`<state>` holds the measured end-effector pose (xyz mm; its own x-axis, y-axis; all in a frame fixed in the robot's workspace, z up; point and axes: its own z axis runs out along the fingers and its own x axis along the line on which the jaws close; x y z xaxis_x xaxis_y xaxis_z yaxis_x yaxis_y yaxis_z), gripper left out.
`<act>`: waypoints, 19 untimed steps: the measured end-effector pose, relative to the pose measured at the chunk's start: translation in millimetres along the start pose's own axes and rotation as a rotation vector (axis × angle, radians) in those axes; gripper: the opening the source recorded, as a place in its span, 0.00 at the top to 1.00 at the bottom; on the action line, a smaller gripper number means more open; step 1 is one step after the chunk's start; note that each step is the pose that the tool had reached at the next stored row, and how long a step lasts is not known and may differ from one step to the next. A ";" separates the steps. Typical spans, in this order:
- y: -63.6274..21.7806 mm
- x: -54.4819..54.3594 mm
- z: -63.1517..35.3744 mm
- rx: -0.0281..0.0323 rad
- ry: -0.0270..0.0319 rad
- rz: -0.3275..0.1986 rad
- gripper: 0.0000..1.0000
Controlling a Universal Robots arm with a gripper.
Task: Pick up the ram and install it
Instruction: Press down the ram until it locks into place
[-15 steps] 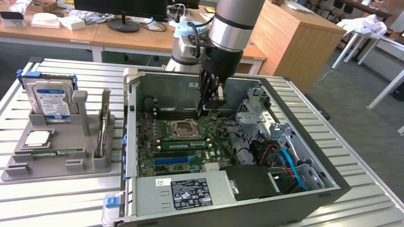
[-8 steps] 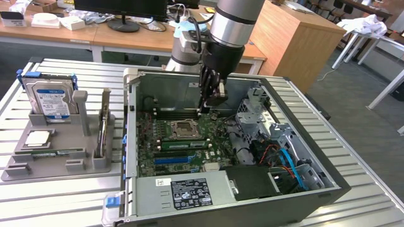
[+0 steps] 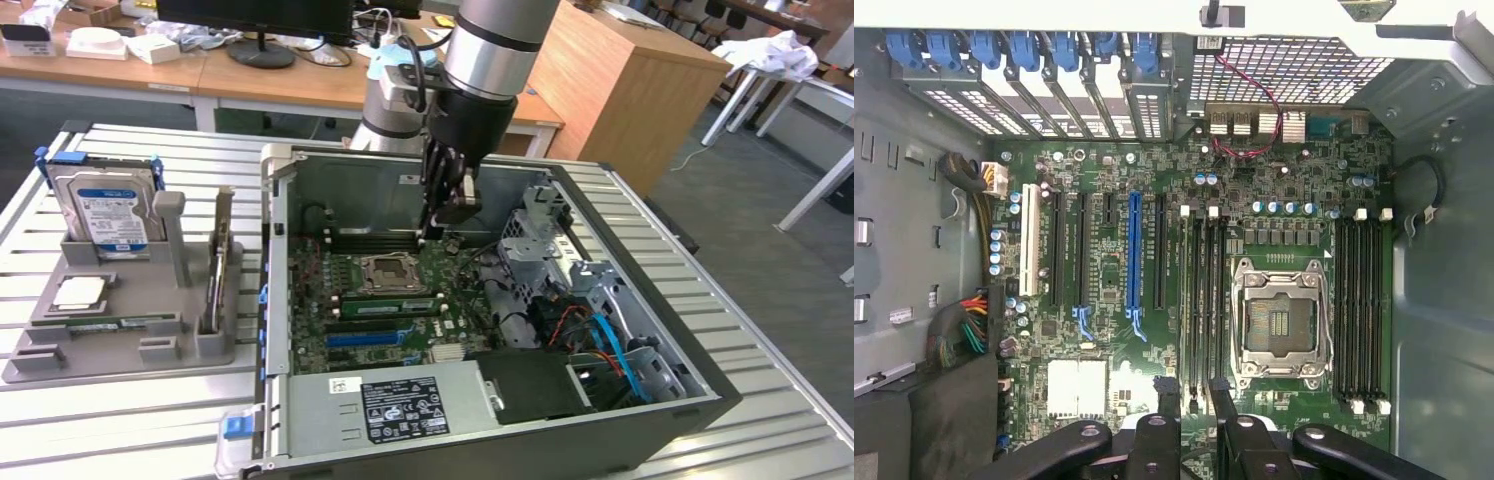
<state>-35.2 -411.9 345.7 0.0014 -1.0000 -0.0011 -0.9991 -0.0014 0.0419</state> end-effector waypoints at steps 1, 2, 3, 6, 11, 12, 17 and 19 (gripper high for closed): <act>0.0 0.0 0.0 0.0000 0.0001 0.000 0.75; 0.0 0.0 0.0 0.0000 0.0000 0.000 0.75; 0.0 0.0 0.0 0.0000 0.0000 0.000 0.75; 0.0 0.0 0.0 0.0000 0.0000 0.000 0.76; 0.0 0.0 0.0 0.0000 0.0000 0.000 0.90; 0.0 0.0 0.0 0.0000 0.0000 0.000 0.90; 0.0 0.0 0.0 0.0000 0.0000 0.000 0.90; 0.0 0.0 0.0 0.0000 0.0000 0.000 0.90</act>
<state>-35.2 -411.9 345.7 0.0014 -1.0000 -0.0011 -0.9991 -0.0014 0.0419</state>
